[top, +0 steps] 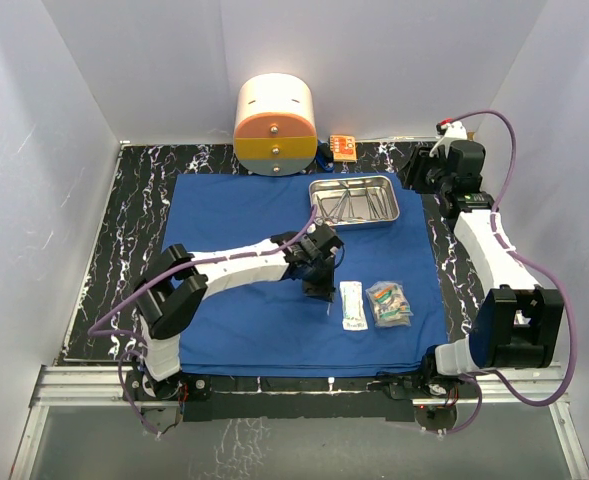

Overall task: Open and lay out the surgical kit
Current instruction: Place the medical item in the surgical kit.

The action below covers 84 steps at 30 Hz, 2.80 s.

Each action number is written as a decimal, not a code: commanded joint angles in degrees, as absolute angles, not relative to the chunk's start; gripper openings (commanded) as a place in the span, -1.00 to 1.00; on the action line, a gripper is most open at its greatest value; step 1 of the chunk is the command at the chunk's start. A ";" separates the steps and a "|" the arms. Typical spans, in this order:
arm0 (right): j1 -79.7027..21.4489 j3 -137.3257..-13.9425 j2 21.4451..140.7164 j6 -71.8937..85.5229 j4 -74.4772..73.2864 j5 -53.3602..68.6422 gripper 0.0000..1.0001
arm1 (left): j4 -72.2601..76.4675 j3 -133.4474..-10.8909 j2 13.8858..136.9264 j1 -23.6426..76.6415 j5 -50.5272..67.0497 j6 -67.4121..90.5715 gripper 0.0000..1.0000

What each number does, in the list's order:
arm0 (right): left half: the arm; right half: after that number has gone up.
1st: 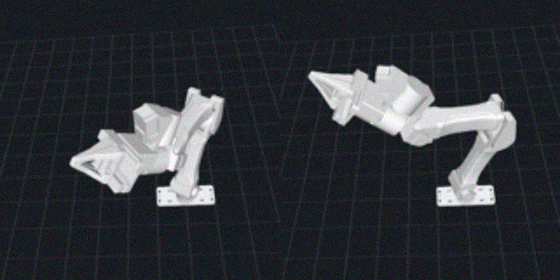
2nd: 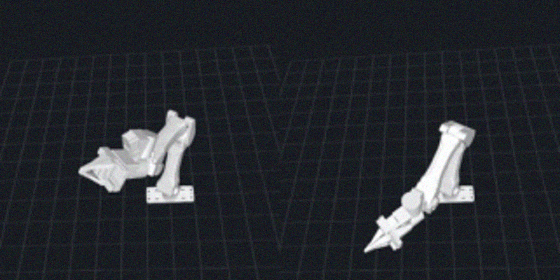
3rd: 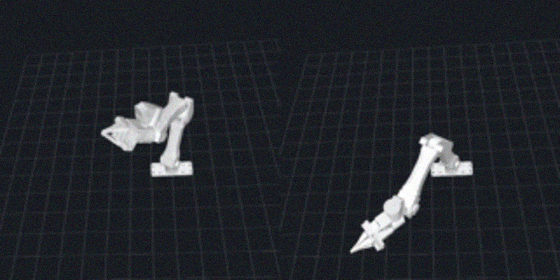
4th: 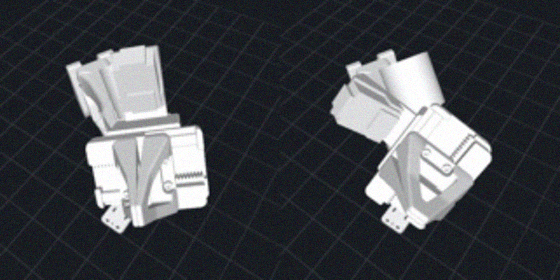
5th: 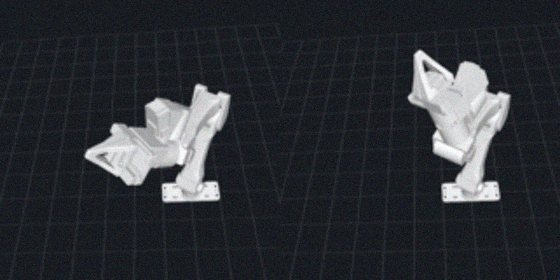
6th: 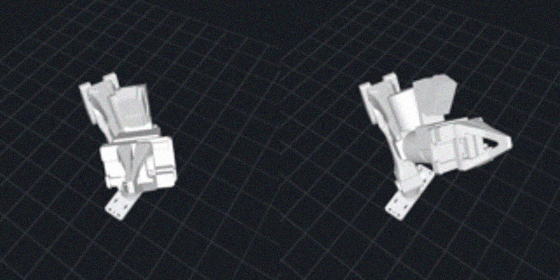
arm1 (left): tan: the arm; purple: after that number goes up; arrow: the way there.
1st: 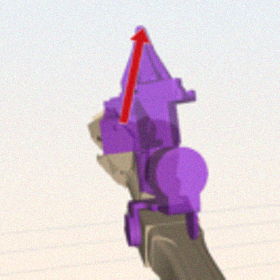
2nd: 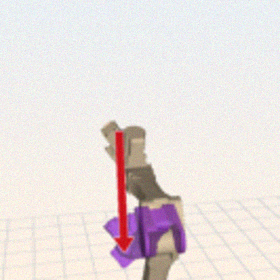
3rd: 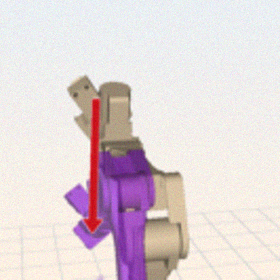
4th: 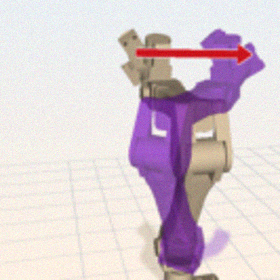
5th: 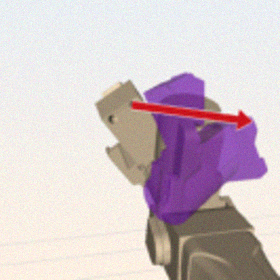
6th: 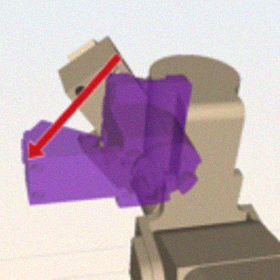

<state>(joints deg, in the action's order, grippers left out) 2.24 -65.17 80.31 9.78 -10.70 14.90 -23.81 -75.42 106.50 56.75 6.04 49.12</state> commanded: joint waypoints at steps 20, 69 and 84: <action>2.09 -65.80 80.31 8.88 -6.34 16.35 -0.14 | -26.03 -68.79 106.23 58.45 1.42 57.07 -1.00; 2.26 -64.95 78.75 9.80 -6.32 17.49 -0.14 | -23.38 -66.34 107.28 57.11 3.82 57.76 -0.57; 2.19 -66.80 80.17 2.23 -8.07 20.87 -0.12 | -25.31 -65.54 101.53 55.50 0.23 55.55 -0.20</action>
<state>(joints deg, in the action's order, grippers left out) 2.26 -64.60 80.60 6.15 -9.65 19.18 -21.52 -67.20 106.04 56.84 2.63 56.75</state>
